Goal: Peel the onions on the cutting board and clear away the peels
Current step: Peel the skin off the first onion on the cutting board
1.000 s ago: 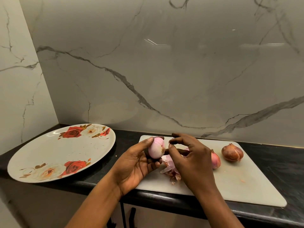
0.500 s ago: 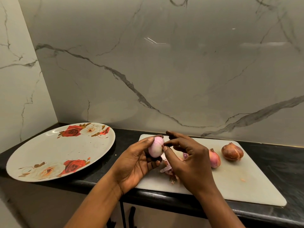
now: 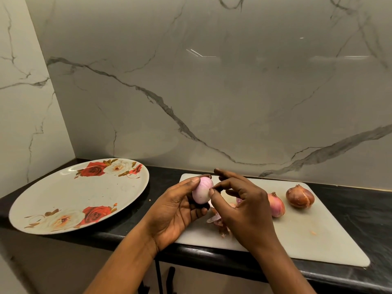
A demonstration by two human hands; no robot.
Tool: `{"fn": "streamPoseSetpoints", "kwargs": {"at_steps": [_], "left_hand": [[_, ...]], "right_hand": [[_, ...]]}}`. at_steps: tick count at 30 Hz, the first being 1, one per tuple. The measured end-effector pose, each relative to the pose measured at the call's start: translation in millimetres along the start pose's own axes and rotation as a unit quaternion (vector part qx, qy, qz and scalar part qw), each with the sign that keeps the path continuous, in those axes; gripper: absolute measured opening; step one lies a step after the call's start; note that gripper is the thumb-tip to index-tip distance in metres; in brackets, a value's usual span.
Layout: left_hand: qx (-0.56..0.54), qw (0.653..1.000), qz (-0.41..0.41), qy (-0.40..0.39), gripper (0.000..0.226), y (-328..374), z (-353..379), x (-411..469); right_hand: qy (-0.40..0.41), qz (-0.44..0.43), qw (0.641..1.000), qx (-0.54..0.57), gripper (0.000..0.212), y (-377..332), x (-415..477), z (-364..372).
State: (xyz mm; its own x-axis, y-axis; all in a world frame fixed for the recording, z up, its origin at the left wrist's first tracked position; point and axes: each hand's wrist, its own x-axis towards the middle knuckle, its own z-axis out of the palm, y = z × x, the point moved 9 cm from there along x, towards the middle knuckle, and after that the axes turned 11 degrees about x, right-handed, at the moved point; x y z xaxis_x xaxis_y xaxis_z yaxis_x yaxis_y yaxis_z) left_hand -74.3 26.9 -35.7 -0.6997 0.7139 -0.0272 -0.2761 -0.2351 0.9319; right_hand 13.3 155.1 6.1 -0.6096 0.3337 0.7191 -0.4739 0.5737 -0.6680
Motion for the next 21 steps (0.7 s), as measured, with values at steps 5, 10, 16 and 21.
{"fn": "streamPoseSetpoints", "kwargs": {"at_steps": [5, 10, 16, 21], "left_hand": [[-0.001, 1.000, -0.001, 0.001, 0.038, 0.0, 0.2, -0.3], [-0.004, 1.000, 0.005, -0.006, 0.037, 2.3, 2.4, -2.0], [-0.014, 1.000, -0.002, -0.003, 0.039, 1.1, 0.1, -0.6], [-0.017, 1.000, -0.006, -0.003, 0.039, 0.0, -0.9, -0.8]], "right_hand": [[-0.006, 0.003, 1.000, 0.001, 0.034, -3.5, 1.0, 0.7], [-0.018, 0.002, 1.000, 0.023, 0.018, -1.2, 1.7, 1.9], [-0.031, 0.009, 0.999, 0.014, 0.010, 1.3, 1.8, 5.9], [-0.036, 0.027, 0.999, 0.029, 0.025, 0.7, 3.7, 6.1]]}}
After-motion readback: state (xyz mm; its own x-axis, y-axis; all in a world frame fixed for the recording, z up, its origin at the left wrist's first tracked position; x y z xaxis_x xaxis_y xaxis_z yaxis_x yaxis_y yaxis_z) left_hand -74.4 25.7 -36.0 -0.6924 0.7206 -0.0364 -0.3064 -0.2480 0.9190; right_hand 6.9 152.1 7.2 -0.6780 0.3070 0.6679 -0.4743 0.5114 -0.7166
